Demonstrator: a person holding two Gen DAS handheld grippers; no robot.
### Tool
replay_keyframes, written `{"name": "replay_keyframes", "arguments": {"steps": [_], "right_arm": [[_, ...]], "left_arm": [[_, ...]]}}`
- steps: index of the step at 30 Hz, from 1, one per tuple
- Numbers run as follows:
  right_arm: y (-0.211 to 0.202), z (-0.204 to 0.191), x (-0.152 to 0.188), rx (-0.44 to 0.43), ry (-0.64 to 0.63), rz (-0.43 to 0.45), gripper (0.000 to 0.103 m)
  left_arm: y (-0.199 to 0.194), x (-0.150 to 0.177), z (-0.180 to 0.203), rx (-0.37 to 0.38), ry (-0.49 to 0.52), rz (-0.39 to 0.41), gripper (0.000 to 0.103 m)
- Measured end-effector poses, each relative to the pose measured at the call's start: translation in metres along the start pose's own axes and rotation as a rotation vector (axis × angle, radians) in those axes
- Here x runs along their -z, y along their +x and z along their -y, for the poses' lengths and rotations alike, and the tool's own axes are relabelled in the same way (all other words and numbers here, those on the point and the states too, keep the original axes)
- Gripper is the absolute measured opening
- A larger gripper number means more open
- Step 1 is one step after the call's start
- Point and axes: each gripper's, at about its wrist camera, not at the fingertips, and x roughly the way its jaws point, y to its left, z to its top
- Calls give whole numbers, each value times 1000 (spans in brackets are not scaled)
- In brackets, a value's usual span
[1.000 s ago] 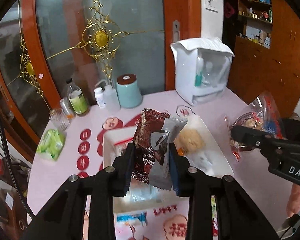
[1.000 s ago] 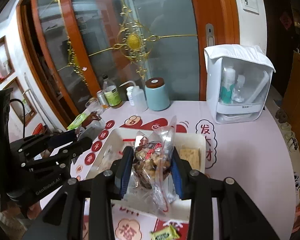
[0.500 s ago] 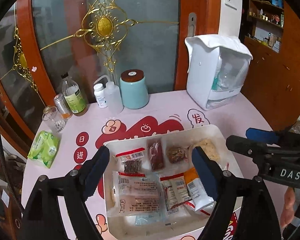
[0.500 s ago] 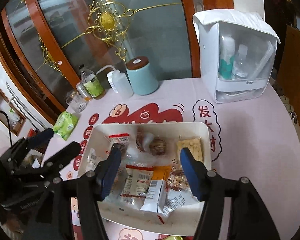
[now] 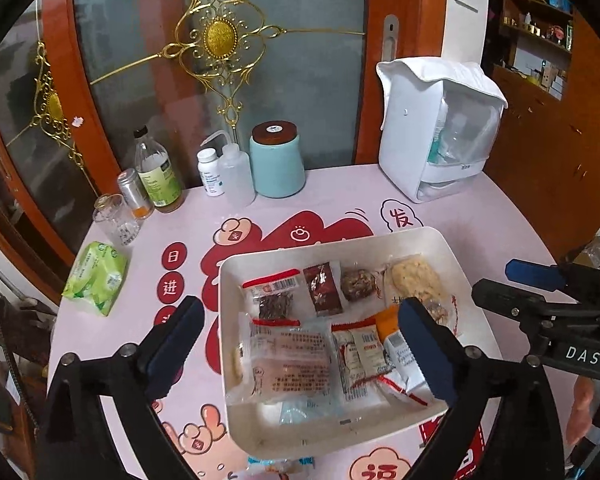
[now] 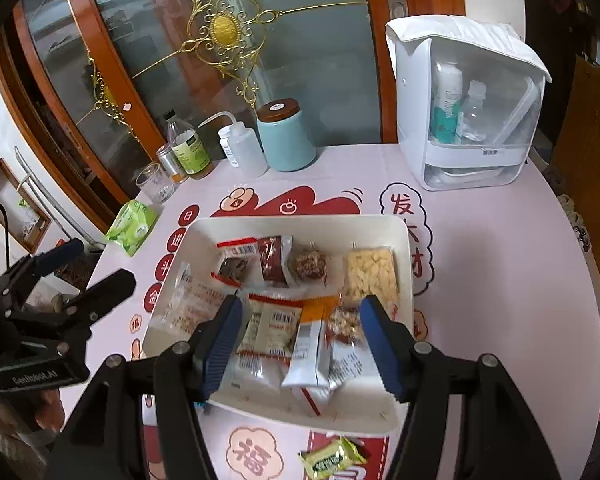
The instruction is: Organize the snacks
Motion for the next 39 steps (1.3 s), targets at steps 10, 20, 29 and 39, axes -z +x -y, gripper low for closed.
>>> {"name": "replay_keyframes", "arguments": {"steps": [10,20,29,39], "right_arm": [[-29,5,52,14,-27,-12,62],[-33,21,113,8,23,-55,62],[21,33,164,-3,122,-218,62],[75,39,186,17,243,-317,62]], "left_arm": [[-43,35,-7,-8,-48,2,102],[-76,91,-9,-35,-34,1,102],[-58,150,-13,6,-68,-82,102],[0,196,-23,9,-119,-178,102]]}}
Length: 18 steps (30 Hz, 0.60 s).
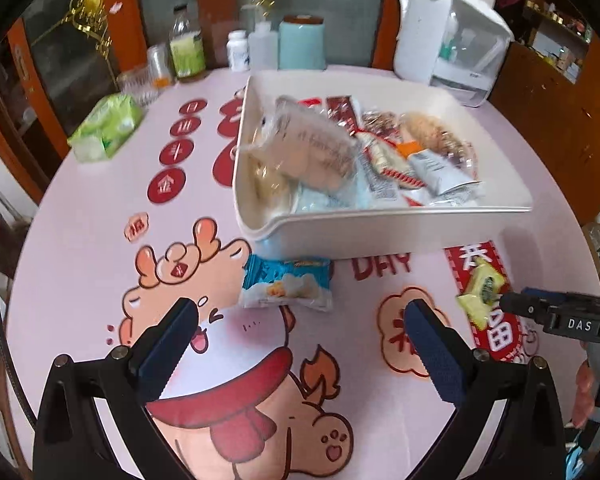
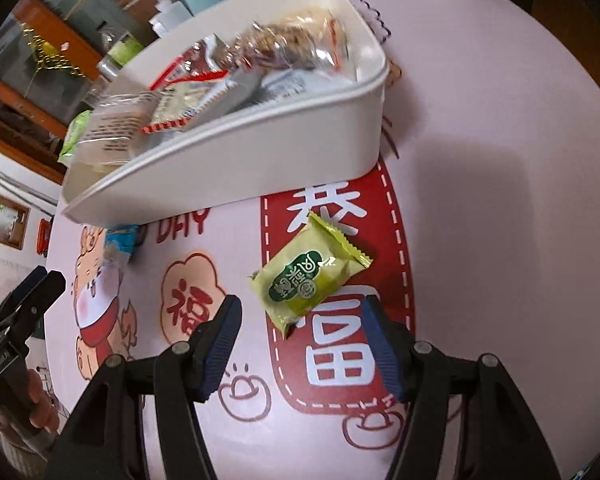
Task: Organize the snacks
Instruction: 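Grasp the blue-white packet with left tool while right tool grasps yellow-green packet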
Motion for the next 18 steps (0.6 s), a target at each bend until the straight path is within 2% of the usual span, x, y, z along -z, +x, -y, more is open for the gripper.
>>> {"name": "replay_keyframes", "arguments": {"steps": [3,10,16,18], "right_arm": [[12,-1,-3,11,31,-8,64],[15,-18,-5,89,0,85,64],[22,-32,-3,213,-81,123,52],[24,-35,-4,221,-87,130,51]], "left_arm": [[18,-1,-10,1,-36,-10,102],[55,-4,-19,2,-64,-46,102],[82,-7,-15,-79,-37,-42,102],[89,-9,-15,-97,-37,-43,102]]}}
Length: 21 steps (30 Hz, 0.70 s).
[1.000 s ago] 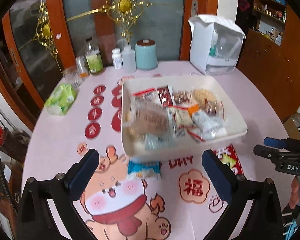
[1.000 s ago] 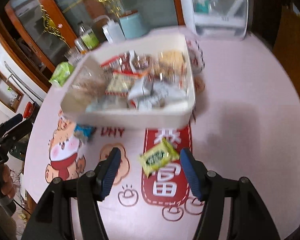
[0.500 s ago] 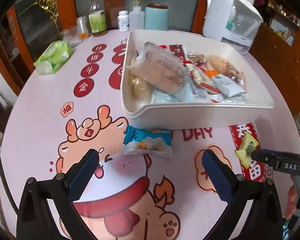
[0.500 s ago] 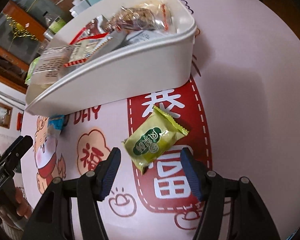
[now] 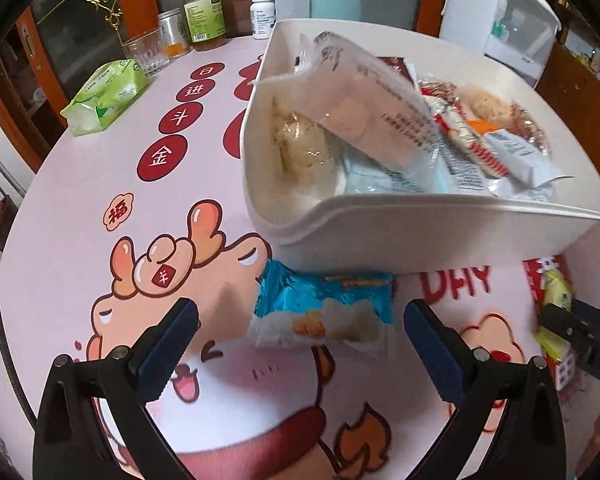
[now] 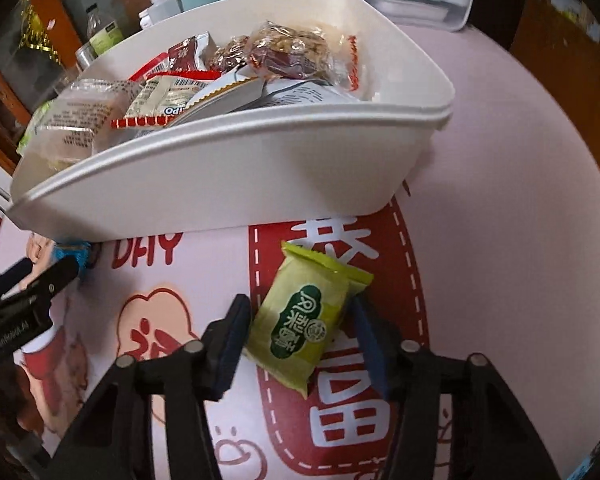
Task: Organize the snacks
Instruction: 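Grasp the blue-white packet with left tool while right tool grasps yellow-green packet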
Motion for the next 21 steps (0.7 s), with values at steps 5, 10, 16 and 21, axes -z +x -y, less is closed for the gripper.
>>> {"name": "replay_keyframes", "arguments": {"steps": [5,10,16,21], "right_arm": [[-1,-2,3,2,-4,25,46],[-2,-2,6,-11,-5,33,43],[-6,1,13,-54,-5,18,43],[-13,2,22,-82,-5,9,43]], "left_arm": [[13,-2,1,-17,4,-18,102],[20,-1,5,-20,29,-33,94],[14,2,8,28,23,-21,56],[-1,12,5,59,8,-5,43]]}}
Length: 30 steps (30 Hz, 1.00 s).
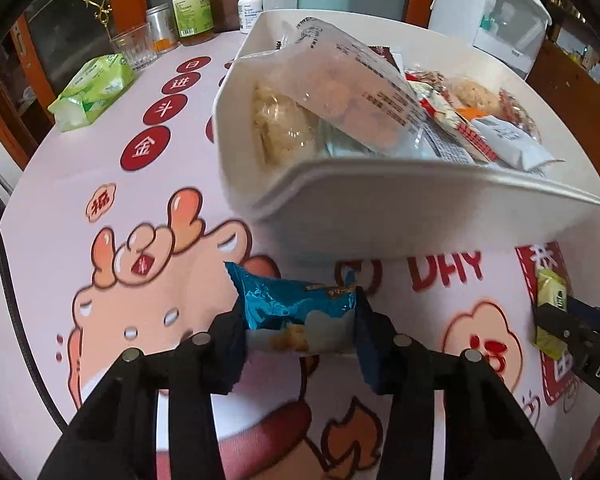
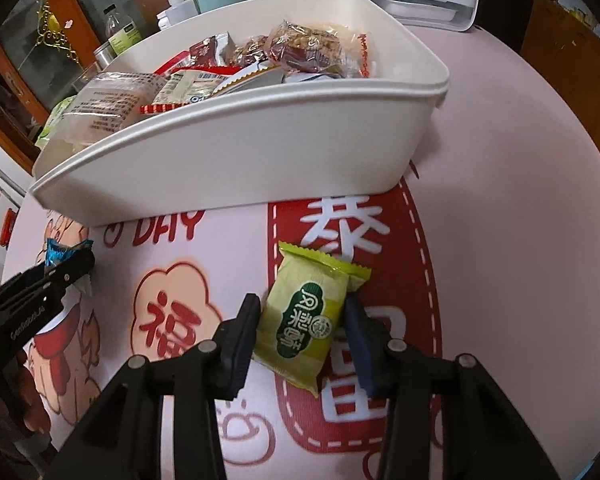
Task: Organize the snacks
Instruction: 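Grasp the blue-white packet with left tool while right tool grasps yellow-green packet, then carry both packets over the white tray and open both tools to release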
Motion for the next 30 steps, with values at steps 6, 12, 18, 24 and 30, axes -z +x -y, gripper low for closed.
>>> {"name": "replay_keyframes", "arguments": {"steps": [6,12,18,24,30], "right_arm": [[-17,3,5,-27,-8,28,42],[-49,1,5,-71,-19,86,42],[-100,-5,-18,-98,-50,212,43],[-153,-16,-65,-101,-92,374,43],[-193,-29,-117,-82,-141,513,43]], "left_arm": [[-30,23,-8,36,-31,53,42],[-76,26,-13,67,-69,128,42],[-133,11,-3,117,-73,220,42],[-186,-26,16,130,-28,337,42],[-208,-76,33,95,-12,374,42]]}}
